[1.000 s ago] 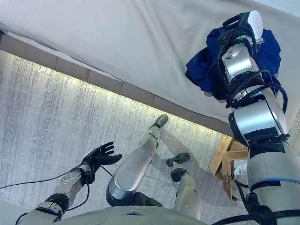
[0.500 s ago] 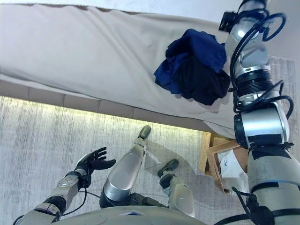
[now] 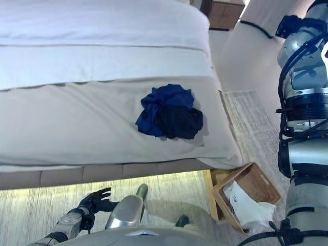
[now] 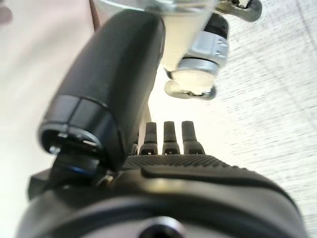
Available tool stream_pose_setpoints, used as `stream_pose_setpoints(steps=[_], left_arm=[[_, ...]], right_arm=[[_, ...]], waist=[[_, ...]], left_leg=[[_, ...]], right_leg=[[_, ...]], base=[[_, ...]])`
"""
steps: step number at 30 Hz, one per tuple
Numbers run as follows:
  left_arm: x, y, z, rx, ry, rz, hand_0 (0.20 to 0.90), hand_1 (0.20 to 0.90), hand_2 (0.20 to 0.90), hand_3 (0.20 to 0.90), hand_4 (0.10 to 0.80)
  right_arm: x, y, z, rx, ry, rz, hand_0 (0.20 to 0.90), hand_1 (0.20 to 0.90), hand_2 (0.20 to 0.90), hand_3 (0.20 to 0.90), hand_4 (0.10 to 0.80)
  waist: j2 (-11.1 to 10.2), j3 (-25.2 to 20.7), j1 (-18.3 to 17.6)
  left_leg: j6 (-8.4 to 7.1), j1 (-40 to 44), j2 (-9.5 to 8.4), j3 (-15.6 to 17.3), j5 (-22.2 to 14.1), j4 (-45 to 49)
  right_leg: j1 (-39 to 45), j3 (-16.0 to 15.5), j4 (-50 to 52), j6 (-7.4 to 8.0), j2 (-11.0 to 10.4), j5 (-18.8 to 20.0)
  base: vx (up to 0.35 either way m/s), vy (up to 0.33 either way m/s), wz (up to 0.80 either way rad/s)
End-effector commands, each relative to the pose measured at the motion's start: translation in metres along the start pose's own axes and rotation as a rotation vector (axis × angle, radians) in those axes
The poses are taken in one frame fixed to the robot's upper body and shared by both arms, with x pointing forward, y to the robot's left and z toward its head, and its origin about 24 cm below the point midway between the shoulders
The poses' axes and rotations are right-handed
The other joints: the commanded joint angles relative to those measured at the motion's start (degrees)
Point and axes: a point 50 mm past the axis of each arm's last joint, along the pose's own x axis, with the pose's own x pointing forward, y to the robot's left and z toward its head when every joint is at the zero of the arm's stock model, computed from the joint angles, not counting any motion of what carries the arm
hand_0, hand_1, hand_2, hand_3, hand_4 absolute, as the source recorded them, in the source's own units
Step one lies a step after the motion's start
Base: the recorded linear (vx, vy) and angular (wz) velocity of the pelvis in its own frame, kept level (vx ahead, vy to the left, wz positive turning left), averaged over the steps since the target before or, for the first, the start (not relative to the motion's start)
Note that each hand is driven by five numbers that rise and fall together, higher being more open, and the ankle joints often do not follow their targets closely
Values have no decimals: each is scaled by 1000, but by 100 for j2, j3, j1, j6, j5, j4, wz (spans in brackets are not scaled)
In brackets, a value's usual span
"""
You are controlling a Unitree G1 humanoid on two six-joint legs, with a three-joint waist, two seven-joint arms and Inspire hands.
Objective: Pick up the clothes from the bed and place them into the basket
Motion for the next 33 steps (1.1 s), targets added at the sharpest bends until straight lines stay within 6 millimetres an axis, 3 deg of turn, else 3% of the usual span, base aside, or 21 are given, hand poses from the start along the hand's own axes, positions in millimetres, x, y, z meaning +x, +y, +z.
stream_pose_setpoints(steps=[1, 7, 14, 18, 25, 33], left_arm=[[-6, -3, -22, 51, 73, -30, 900, 900, 900, 900, 800], [-2, -6, -11, 104, 62, -47, 900, 900, 900, 900, 800], [4, 4, 31, 100, -55, -37, 900, 900, 900, 900, 800], [5, 5, 44, 76, -104, -26, 900, 900, 900, 900, 800], [5, 5, 46, -2, -142, -34, 900, 900, 900, 900, 800], [3, 5, 42, -70, -174, -55, 900, 900, 900, 900, 800]], right_arm=[[-14, 12, -29, -268, 83, 390, 900, 900, 900, 900, 800], [-26, 40, -68, -442, 215, 555, 900, 900, 900, 900, 800], [-12, 60, -59, -517, 244, 459, 900, 900, 900, 900, 800], [-2, 56, -55, -555, 265, 334, 900, 900, 900, 900, 800], [9, 46, -45, -555, 262, 34, 900, 900, 900, 900, 800], [6, 28, -65, -780, 402, 29, 900, 900, 900, 900, 800]], waist=[[216, -424, 100], [141, -80, 474], [248, 713, 1048], [358, 1132, 1357], [474, 1529, 1669], [534, 1718, 1775]], left_leg=[[92, 964, 135, 348, -324, -996], [99, 783, 84, 37, -285, -815], [119, -19, -61, -601, -315, -407], [171, -548, -201, -803, -244, -173], [206, -1010, -255, -755, -153, -150], [241, -1266, -256, -832, -40, -213]], right_leg=[[67, -149, 162, 191, 42, 91], [182, -380, 291, 150, -25, 28], [-255, -606, 898, 127, -314, -9], [-521, -774, 1201, 104, -515, 52], [-842, -1170, 1442, 250, -754, 291], [-1245, -1206, 1770, 284, -841, 239]], base=[[46, 52, -15], [30, 76, 3], [-136, 76, 50], [-64, 98, 45], [4, 69, 31], [31, 48, 8]])
